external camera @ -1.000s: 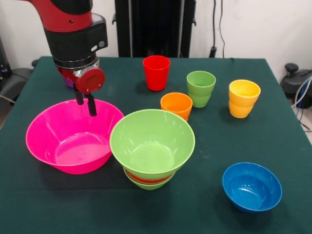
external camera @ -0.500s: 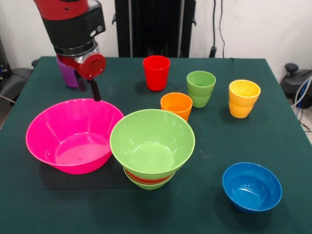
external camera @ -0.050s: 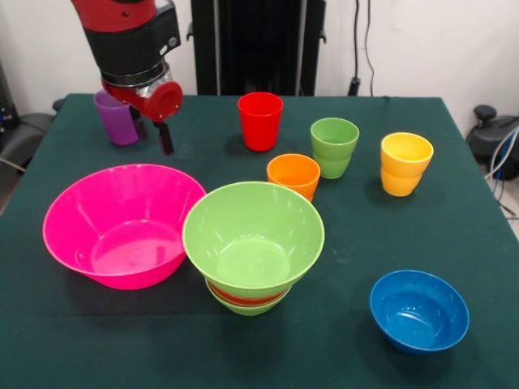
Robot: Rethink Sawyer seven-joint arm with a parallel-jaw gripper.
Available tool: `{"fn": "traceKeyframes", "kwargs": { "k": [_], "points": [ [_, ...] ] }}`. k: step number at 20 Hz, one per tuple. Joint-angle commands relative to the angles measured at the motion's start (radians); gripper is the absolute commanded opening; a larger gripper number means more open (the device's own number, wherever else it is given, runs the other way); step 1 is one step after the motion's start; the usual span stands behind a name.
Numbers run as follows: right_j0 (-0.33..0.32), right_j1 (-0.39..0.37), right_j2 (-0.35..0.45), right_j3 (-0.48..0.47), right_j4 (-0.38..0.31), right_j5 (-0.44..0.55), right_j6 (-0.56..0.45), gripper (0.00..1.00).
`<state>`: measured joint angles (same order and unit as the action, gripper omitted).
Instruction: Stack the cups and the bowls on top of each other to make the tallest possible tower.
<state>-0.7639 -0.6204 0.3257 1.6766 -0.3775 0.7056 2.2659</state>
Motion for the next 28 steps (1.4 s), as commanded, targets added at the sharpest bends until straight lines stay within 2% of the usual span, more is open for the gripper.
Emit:
{"fn": "traceKeyframes", "kwargs": {
  "k": [1, 6, 9, 13, 18, 28],
  "points": [
    [-0.017, 0.011, 0.077, 0.106, -0.112, -0.062, -0.231, 1.0],
    [-0.033, 0.026, 0.071, 0.116, -0.159, -0.098, -0.208, 1.0],
    [-0.057, -0.011, 0.072, 0.175, -0.192, -0.124, -0.21, 1.0],
    [-0.1, -0.048, 0.093, 0.208, -0.215, -0.103, -0.254, 1.0],
    [-0.154, -0.096, 0.127, 0.222, -0.205, -0.062, -0.271, 1.0],
    [-0.21, -0.137, 0.153, 0.209, -0.227, -0.092, -0.23, 1.0]
  ]
}}
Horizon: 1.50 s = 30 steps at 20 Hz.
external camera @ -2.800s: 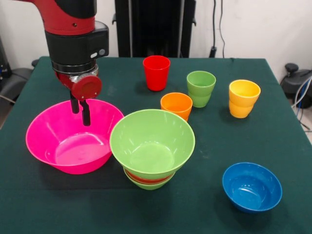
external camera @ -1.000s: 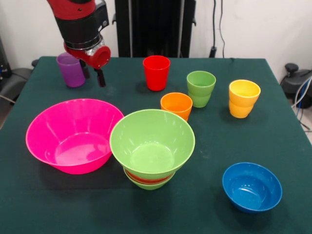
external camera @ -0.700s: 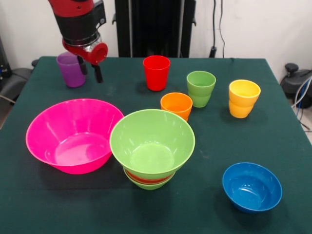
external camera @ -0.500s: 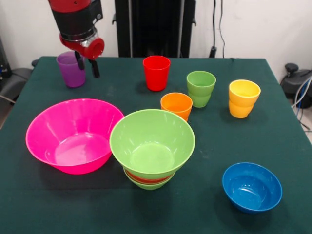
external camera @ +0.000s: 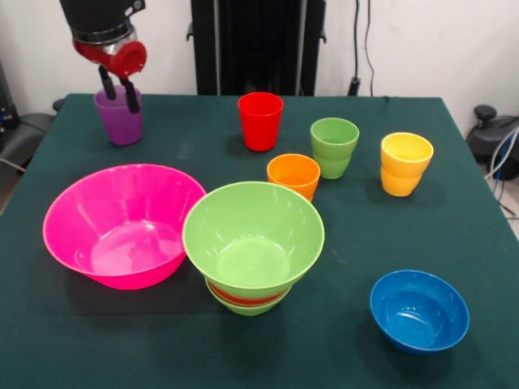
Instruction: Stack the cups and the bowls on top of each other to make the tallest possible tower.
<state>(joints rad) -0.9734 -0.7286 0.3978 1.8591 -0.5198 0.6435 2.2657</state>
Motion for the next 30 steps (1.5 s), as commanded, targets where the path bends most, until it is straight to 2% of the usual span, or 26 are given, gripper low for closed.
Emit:
{"fn": "traceKeyframes", "kwargs": {
  "k": [1, 6, 12, 19, 22, 30],
  "points": [
    [-0.001, -0.028, 0.077, 0.024, -0.086, -0.03, -0.22, 1.0],
    [0.002, -0.053, 0.047, 0.042, -0.11, -0.05, -0.175, 1.0],
    [0.03, -0.03, 0.014, 0.02, -0.164, -0.093, -0.114, 1.0],
    [0.068, 0.029, -0.025, -0.024, -0.211, -0.131, -0.049, 1.0],
    [0.085, 0.037, -0.039, -0.032, -0.21, -0.148, -0.016, 1.0],
    [0.152, 0.123, -0.11, -0.104, -0.251, -0.207, 0.043, 1.0]
  ]
}}
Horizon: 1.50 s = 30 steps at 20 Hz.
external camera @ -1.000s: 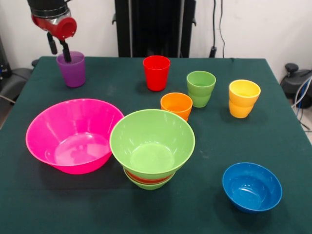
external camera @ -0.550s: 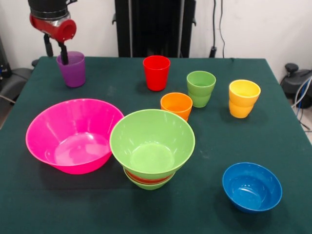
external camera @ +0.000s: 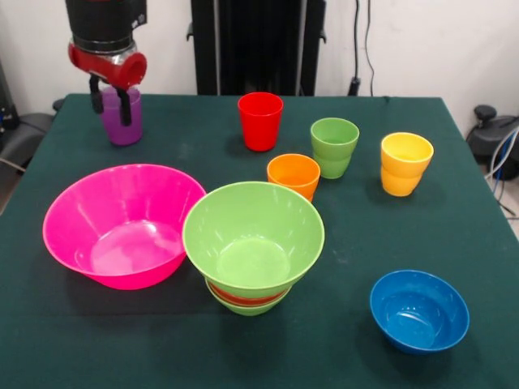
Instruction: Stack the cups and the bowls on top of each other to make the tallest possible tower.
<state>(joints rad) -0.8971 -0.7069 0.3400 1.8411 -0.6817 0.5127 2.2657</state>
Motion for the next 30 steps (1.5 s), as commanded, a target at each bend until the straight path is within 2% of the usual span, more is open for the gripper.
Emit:
{"fn": "traceKeyframes", "kwargs": {
  "k": [1, 8, 14, 19, 27, 30],
  "points": [
    [0.074, 0.115, -0.055, -0.093, -0.085, -0.086, 0.043, 1.0],
    [0.087, 0.176, -0.096, -0.131, -0.084, -0.146, 0.038, 1.0],
    [0.055, 0.201, -0.099, -0.137, -0.081, -0.179, -0.012, 1.0],
    [0.0, 0.208, -0.075, -0.123, -0.076, -0.194, -0.065, 1.0],
    [-0.007, 0.249, -0.082, -0.172, -0.095, -0.202, -0.077, 1.0],
    [-0.005, 0.245, -0.091, -0.157, -0.105, -0.223, -0.066, 1.0]
  ]
}}
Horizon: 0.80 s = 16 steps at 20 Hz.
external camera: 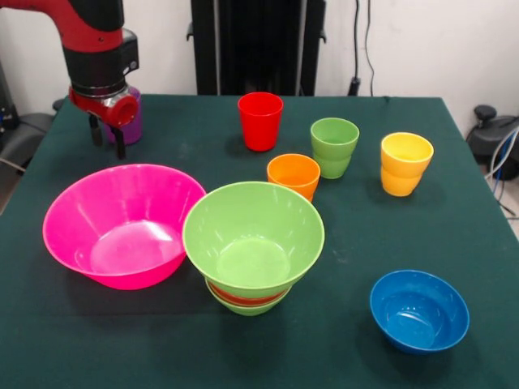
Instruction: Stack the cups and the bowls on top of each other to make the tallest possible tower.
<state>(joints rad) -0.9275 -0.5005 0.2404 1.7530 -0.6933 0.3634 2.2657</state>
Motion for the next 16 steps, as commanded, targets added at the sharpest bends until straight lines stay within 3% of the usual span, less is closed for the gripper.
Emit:
{"fn": "traceKeyframes", "kwargs": {
  "k": [1, 16],
  "points": [
    [0.026, 0.038, 0.006, -0.065, -0.095, -0.079, -0.061, 1.0],
    [-0.018, -0.05, 0.075, 0.011, -0.054, -0.037, -0.1, 1.0]
  ]
}}
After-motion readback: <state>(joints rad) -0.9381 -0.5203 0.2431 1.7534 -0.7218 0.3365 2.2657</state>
